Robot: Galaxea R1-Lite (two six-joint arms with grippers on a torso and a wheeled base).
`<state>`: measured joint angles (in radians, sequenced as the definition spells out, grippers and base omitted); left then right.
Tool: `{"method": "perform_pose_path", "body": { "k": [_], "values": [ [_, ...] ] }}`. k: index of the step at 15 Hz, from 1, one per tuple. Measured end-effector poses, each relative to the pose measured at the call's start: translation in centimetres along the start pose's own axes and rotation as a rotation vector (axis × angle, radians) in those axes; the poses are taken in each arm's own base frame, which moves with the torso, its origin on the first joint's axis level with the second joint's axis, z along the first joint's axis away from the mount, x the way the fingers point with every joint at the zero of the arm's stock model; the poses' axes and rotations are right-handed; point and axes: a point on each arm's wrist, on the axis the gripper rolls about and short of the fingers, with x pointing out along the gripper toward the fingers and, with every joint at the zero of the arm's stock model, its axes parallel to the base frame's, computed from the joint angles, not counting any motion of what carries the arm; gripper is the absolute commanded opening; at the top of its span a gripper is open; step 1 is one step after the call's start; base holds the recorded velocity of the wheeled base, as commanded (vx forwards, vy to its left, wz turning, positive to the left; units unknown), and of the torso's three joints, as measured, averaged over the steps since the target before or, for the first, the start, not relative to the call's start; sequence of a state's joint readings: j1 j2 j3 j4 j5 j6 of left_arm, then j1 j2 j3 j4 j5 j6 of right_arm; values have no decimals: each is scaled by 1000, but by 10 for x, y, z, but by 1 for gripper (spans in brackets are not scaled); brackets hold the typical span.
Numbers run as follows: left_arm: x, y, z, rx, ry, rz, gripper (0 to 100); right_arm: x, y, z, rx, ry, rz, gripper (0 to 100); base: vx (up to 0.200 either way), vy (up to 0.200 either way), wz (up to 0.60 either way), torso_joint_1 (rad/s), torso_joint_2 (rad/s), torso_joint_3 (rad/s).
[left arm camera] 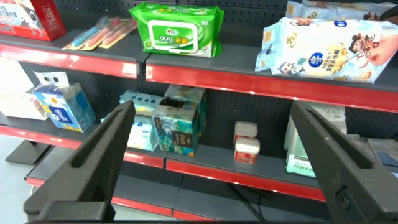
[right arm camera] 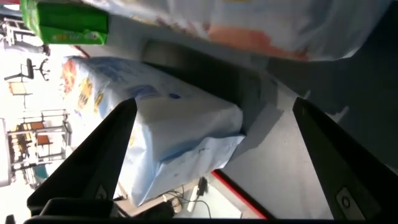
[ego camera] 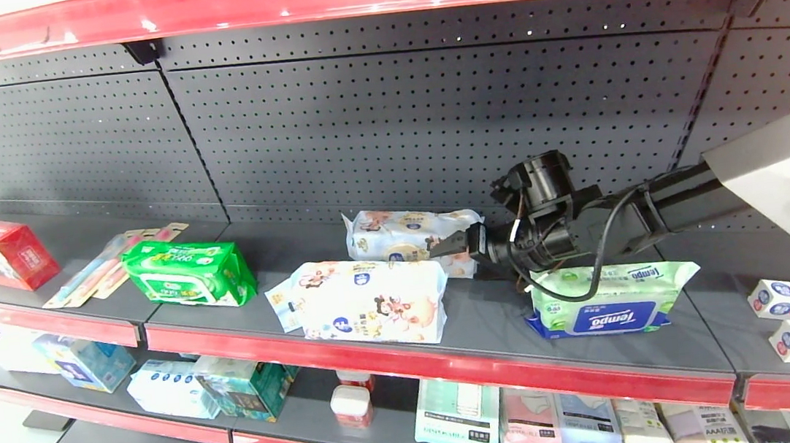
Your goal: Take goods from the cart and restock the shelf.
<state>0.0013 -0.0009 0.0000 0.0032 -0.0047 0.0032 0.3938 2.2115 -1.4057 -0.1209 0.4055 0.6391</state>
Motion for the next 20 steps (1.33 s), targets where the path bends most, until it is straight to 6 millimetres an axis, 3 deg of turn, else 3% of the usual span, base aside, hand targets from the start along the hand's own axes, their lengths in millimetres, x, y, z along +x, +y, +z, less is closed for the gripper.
{"method": "perform_pose_path", "body": {
  "k": [8, 20],
  "values": [
    [0, 0, 0, 0, 0, 0, 100, 3, -11, -3, 25, 22, -31, 100, 0, 0, 0, 0, 0, 0],
    [0, 0, 0, 0, 0, 0, 100, 2, -4, -15, 19, 60, -25, 100, 0, 0, 0, 0, 0, 0]
  ]
}}
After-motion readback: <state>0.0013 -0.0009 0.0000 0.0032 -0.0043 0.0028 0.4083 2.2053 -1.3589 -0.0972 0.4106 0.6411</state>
